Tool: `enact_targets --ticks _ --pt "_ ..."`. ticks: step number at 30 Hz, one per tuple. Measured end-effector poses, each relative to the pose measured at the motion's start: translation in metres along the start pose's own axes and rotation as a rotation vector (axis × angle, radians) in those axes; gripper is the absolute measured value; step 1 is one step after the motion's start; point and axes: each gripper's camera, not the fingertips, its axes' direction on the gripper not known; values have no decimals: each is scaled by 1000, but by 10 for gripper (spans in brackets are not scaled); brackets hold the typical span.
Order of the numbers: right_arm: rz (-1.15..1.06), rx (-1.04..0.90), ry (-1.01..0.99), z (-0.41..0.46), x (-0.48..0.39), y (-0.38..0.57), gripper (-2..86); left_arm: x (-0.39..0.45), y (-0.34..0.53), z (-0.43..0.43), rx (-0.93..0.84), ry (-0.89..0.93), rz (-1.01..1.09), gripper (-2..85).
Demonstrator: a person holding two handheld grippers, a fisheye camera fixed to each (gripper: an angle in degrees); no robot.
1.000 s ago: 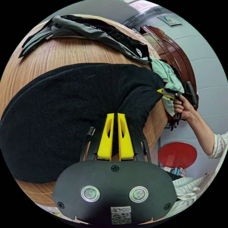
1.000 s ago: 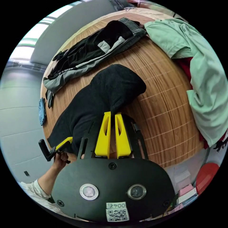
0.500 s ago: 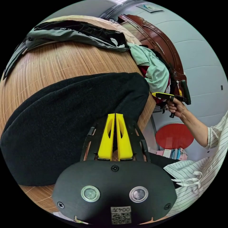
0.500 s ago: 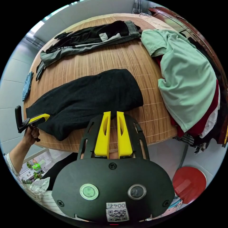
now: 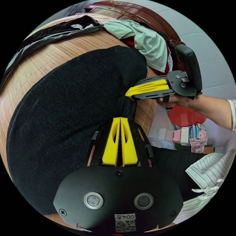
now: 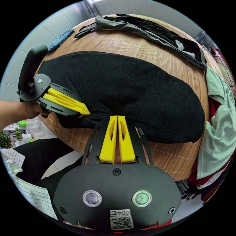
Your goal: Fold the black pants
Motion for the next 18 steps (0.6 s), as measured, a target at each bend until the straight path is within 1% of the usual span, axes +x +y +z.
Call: enact_targets --ticks 4,7,9,11,12,14,15,17,18 --pt "-108 12 66 -7 -4 3 -6 20 -2 -6 40 -15 14 3" --pt "-120 26 37 -12 4 6 -2 36 -6 -10 44 -27 -3 1" --pt "-65 24 -30 -16 16 9 5 52 -8 -14 50 -70 22 1" --pt "6 38 -148 -35 39 11 33 64 -8 -17 59 -101 43 1" --pt "39 65 -151 -43 47 14 43 69 -8 -18 62 -110 38 1" --pt "194 175 -80 -76 85 29 79 78 -8 -20 69 -125 30 1" --pt "234 191 -62 -83 97 33 87 83 -8 -22 74 -133 25 1" --pt "379 215 -11 -100 149 51 112 90 -8 -24 81 -140 21 1" --pt "408 207 -22 -101 162 54 115 95 -7 -26 84 -143 19 1"
